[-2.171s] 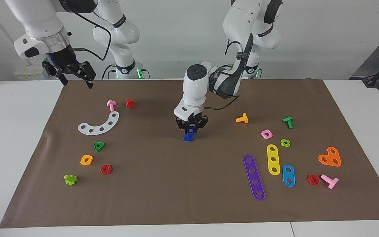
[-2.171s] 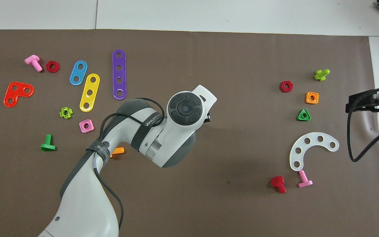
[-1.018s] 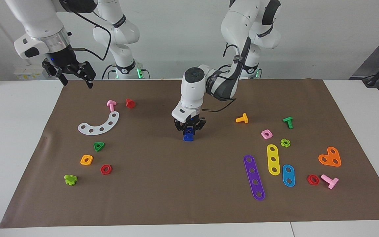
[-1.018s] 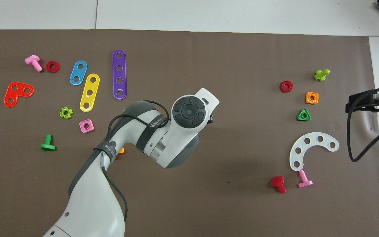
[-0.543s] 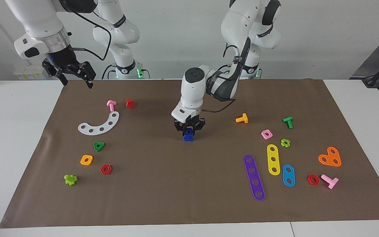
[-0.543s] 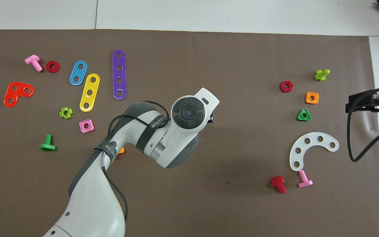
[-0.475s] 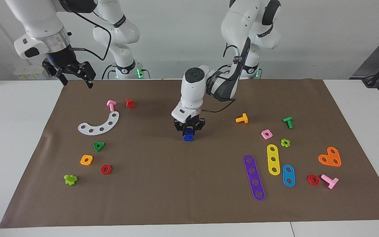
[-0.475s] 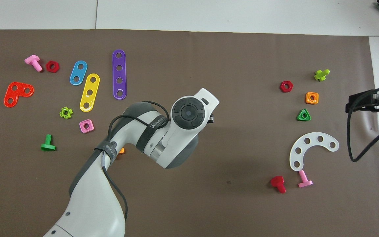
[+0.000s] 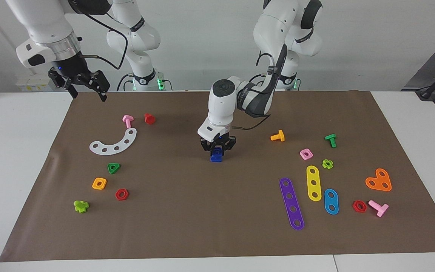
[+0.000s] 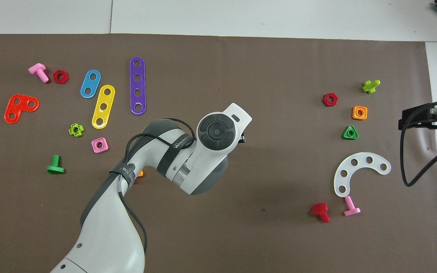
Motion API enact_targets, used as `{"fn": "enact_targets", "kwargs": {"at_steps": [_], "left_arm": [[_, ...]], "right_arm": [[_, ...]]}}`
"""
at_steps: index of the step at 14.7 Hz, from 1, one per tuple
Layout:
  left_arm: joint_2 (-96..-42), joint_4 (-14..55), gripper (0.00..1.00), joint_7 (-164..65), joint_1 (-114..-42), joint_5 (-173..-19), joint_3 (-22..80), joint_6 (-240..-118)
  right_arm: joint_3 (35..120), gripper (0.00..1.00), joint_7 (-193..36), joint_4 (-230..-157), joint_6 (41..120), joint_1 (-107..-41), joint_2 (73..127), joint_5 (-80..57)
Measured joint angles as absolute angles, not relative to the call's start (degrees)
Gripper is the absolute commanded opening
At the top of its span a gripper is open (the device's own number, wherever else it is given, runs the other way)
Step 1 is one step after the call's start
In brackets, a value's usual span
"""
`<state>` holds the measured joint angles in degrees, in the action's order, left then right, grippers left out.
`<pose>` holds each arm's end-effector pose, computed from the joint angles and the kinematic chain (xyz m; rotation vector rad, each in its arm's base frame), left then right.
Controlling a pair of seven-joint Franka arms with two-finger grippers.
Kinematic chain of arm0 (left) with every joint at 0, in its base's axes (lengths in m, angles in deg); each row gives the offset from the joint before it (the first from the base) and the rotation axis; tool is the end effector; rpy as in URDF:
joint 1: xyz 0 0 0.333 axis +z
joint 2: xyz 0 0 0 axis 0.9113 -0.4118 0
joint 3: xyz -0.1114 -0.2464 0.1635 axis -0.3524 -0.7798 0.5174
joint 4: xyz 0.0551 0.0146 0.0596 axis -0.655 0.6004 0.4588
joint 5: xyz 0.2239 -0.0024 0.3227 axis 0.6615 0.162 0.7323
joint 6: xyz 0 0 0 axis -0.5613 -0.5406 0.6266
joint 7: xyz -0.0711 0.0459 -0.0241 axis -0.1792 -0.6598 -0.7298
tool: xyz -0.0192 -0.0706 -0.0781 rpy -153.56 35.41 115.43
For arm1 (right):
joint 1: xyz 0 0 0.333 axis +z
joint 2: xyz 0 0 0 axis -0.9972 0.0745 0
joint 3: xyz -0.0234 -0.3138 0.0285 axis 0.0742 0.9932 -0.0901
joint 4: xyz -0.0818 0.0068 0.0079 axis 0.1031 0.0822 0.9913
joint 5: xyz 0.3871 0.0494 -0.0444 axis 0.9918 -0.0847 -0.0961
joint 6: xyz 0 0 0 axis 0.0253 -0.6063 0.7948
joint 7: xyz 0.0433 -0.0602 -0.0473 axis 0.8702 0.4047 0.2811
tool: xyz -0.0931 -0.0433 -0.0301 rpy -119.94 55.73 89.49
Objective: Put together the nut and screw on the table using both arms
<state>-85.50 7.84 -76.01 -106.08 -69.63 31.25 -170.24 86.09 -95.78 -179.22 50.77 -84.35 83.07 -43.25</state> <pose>0.5107 -0.4501 0.3393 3.0701 -0.0111 0.1327 0.5407 -0.0047 0.6430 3.1134 -0.2617 -0.0005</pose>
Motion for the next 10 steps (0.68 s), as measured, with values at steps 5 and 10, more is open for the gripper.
{"fn": "enact_targets", "kwargs": {"at_steps": [5,10], "left_arm": [[-85.49,7.92,1.00,-76.01,-106.08,-69.58,31.27,-170.32],[-84.00,7.61,1.00,-76.01,-105.89,-69.57,31.91,-170.09]], "right_arm": [[86.09,1.00,-95.78,-179.22,50.77,-84.35,83.07,-43.25],[86.09,1.00,-95.78,-179.22,50.77,-84.35,83.07,-43.25]]}}
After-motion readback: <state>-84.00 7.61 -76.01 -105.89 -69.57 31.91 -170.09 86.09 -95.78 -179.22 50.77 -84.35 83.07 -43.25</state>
